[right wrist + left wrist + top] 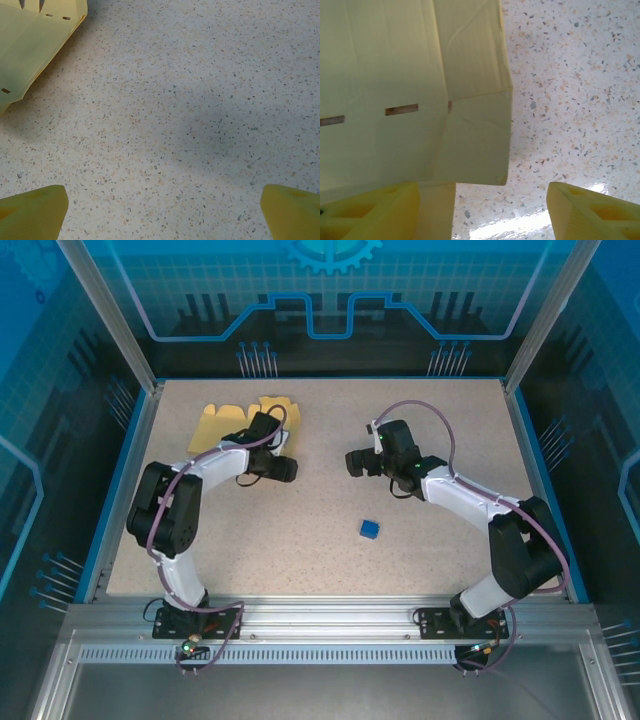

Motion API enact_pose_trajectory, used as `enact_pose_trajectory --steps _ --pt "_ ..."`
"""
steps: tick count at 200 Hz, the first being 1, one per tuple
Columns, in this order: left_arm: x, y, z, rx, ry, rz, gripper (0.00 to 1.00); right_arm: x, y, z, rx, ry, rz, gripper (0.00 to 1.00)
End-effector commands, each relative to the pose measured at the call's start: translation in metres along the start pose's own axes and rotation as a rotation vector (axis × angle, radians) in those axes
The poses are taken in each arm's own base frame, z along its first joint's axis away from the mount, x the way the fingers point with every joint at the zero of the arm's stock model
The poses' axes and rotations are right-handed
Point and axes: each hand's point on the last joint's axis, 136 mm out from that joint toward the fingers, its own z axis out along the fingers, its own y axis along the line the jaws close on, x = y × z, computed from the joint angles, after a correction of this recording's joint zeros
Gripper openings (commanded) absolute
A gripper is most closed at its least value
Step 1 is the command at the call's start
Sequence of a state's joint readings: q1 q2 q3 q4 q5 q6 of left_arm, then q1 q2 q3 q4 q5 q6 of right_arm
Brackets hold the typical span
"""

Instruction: Fold the paper box

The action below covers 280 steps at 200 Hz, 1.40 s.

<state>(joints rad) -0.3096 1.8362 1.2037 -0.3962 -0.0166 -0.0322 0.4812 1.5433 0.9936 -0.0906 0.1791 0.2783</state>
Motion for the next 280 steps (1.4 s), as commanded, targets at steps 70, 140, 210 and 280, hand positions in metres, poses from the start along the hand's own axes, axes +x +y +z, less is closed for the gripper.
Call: enact_pose_trajectory --steps 70,140,210,280 --pt "-0.028 -0.051 0.020 0.249 0.016 -0.079 0.59 0.001 -0.011 -0.004 0.030 0.018 0.038 1.00" --pt "-0.066 -0.119 0.012 0.504 -0.030 -0.083 0.61 -0.005 -0.038 -0.007 0.007 -0.006 0.215 0.99" --pt "-0.076 -0.083 -0.048 0.484 -0.207 -0.138 0.66 -0.010 -0.006 0.023 -0.128 0.072 0.316 0.92" --pt "-0.063 0.005 -0.094 0.218 -0.414 -0.292 0.74 0.001 0.089 0.085 -0.305 0.236 0.477 0.84"
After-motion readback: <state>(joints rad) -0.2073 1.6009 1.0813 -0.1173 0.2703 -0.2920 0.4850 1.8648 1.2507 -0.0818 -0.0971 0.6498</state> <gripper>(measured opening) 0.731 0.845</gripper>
